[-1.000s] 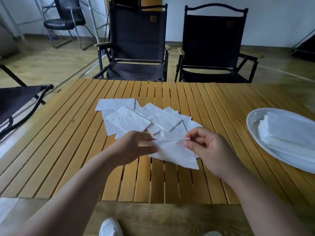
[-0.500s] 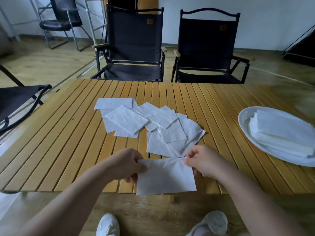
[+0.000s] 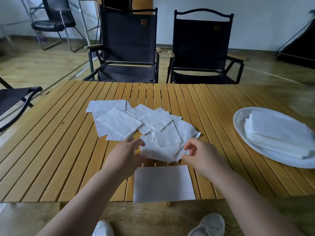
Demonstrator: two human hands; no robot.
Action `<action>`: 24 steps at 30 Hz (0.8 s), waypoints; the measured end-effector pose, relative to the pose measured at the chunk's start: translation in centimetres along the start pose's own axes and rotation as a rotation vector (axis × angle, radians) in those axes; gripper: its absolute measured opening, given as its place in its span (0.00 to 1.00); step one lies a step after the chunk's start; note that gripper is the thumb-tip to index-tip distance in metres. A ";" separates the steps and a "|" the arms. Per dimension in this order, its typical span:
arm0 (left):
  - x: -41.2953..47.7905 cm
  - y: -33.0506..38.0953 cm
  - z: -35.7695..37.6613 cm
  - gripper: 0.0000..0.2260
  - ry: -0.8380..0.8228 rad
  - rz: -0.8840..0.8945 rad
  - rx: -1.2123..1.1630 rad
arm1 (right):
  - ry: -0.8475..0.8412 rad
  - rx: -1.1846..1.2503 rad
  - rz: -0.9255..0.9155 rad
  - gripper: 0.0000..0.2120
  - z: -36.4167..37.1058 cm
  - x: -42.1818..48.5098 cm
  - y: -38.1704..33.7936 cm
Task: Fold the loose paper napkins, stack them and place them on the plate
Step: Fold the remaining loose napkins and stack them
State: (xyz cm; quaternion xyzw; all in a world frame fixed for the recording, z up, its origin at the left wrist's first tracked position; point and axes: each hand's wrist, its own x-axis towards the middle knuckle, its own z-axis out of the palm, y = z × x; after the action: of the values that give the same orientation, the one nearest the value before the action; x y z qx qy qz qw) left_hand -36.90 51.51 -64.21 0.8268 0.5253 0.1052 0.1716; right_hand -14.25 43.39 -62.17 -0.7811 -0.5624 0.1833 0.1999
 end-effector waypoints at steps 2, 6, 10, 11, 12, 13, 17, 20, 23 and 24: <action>0.8 -0.1 0.4 0.14 -0.007 0.064 -0.013 | 0.040 0.040 -0.065 0.07 0.2 0.4 -0.2; 2.0 -0.5 0.9 0.08 -0.045 0.094 -0.063 | 0.019 0.091 -0.132 0.07 1.0 0.7 -0.6; 2.3 -0.8 1.0 0.03 0.006 0.134 -0.107 | -0.049 0.097 -0.185 0.11 2.2 0.7 -1.0; 2.3 -0.8 0.9 0.02 0.025 0.138 -0.126 | -0.058 0.087 -0.195 0.13 2.4 0.7 -1.1; 2.2 -0.7 0.7 0.02 0.046 0.145 -0.147 | -0.061 0.082 -0.202 0.15 2.5 0.6 -1.2; 2.1 -0.5 0.5 0.02 0.062 0.152 -0.166 | -0.059 0.084 -0.212 0.17 2.7 0.6 -1.3; 1.7 0.6 -0.5 0.01 0.101 0.207 -0.249 | -0.025 0.133 -0.249 0.22 3.1 0.7 -1.9; 1.1 1.5 -1.1 0.02 0.072 0.247 -0.359 | 0.071 0.095 -0.284 0.15 3.3 0.7 -2.4; 0.4 1.9 -1.7 0.05 0.002 0.214 -0.484 | 0.189 0.114 -0.295 0.08 3.0 0.7 -2.8; 0.3 1.9 -1.8 0.09 -0.016 0.186 -0.515 | 0.206 0.179 -0.276 0.08 2.7 0.7 -2.8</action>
State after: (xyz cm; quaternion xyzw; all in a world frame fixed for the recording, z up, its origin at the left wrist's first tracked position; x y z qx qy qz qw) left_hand -35.83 51.35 -61.85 0.8015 0.4017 0.2441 0.3696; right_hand -17.65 45.19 -63.09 -0.6902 -0.6222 0.1226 0.3485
